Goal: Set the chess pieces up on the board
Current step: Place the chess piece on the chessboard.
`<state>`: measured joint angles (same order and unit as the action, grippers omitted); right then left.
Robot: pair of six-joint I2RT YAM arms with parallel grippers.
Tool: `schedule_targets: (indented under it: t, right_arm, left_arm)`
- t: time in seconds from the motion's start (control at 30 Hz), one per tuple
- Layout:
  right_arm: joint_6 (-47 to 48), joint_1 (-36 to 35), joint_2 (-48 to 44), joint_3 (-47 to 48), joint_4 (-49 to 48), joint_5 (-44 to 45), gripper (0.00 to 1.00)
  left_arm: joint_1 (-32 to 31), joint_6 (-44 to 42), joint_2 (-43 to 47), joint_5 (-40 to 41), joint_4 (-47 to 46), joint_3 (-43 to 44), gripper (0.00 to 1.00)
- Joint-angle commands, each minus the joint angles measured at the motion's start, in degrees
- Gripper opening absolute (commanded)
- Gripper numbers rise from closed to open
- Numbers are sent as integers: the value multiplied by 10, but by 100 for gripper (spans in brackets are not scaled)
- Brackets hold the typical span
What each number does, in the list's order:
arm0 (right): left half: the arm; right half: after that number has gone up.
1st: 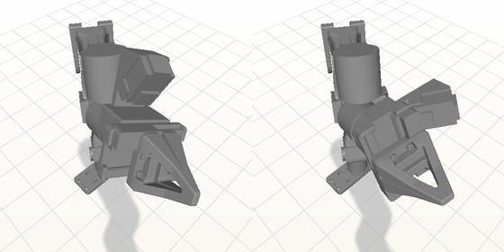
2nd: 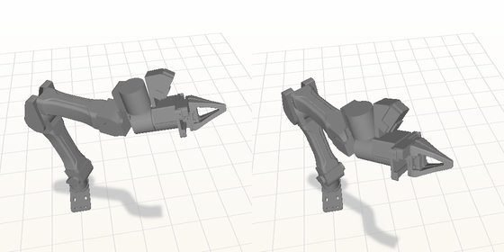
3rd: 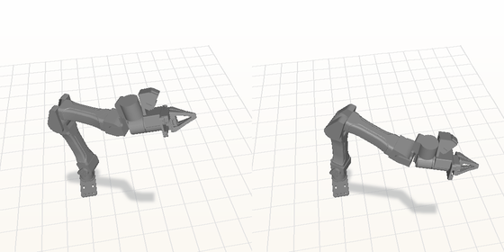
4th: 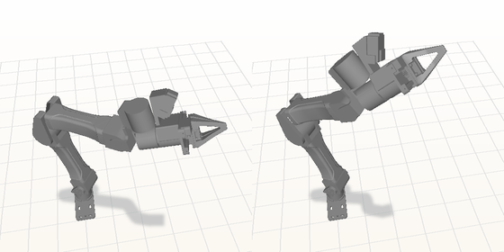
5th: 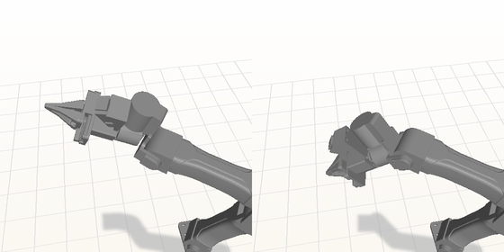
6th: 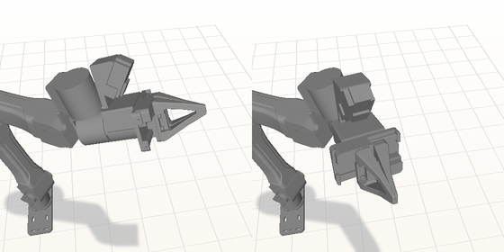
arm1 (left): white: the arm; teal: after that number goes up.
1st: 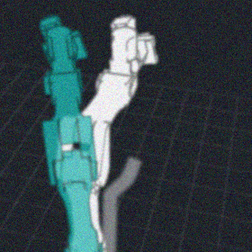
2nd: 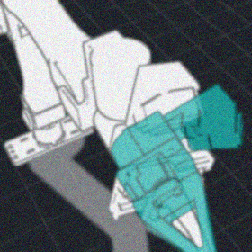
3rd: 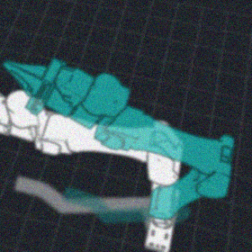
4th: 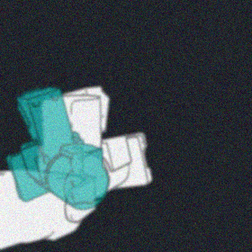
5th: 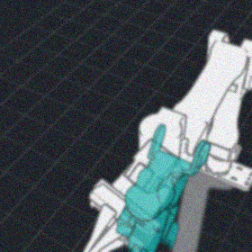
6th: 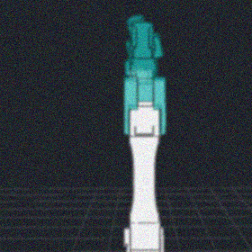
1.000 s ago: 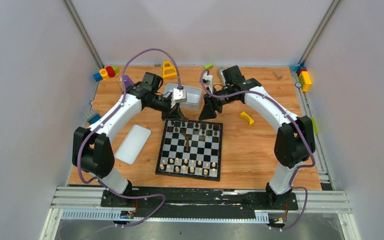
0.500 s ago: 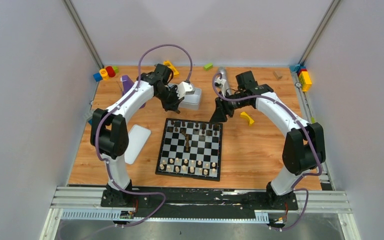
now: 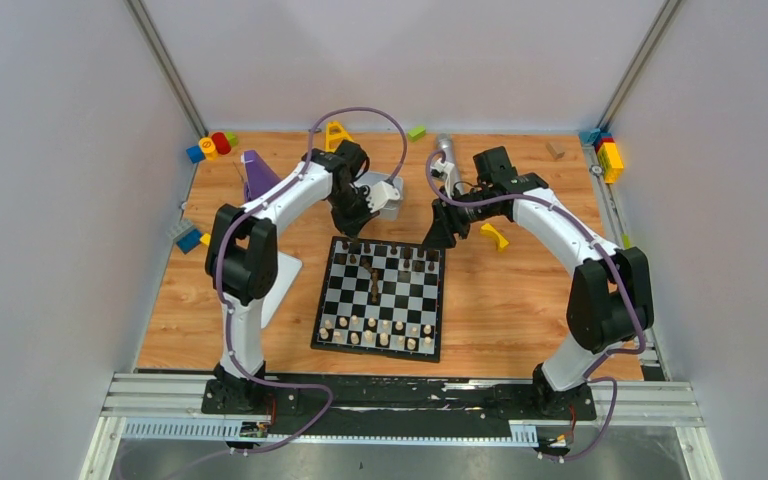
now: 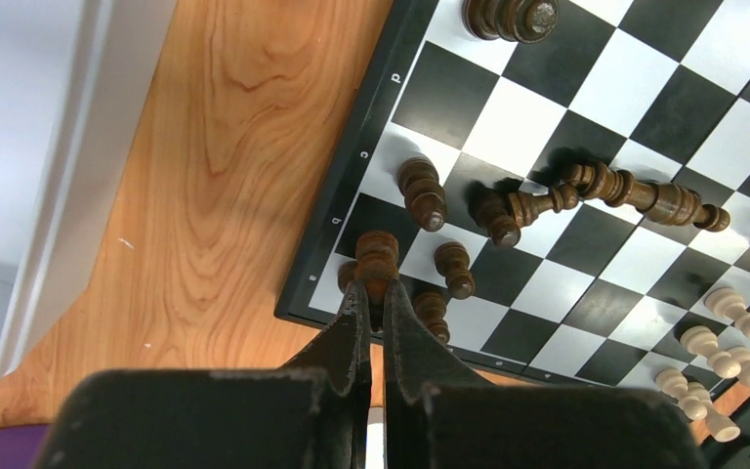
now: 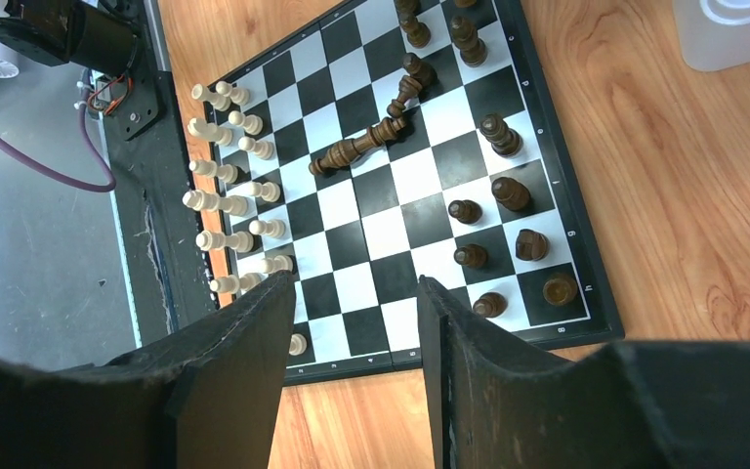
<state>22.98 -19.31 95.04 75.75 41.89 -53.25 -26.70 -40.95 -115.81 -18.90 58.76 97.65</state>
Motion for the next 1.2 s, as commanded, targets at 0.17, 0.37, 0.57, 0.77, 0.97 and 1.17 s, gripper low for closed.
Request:
schedule_targets:
  t: [0.17,0.37,0.57,0.77,0.97,1.17]
  right_arm:
    - [5,3,-27,-9,-25,-13,50]
    - [5,3,-28,-13,-26,-13,50]
    - [5,3,-26,-14,-26,-14,50]
    - [5,3,-24,-13,-26,-14,49]
    - [4,2,-22,-14,-26,-15,50]
    - [4,3,-24,-15,-26,-16,49]
  left_arm:
    - [-14,16,-20,11,30,38,0]
    - [-18,18,-37,15,42,51,2]
    - [-21,17,-51,20,54,62,4]
    - [-24,17,-59,25,63,69,5]
    - [-26,17,-63,33,65,70,9]
    - [-28,25,-63,40,57,70,21]
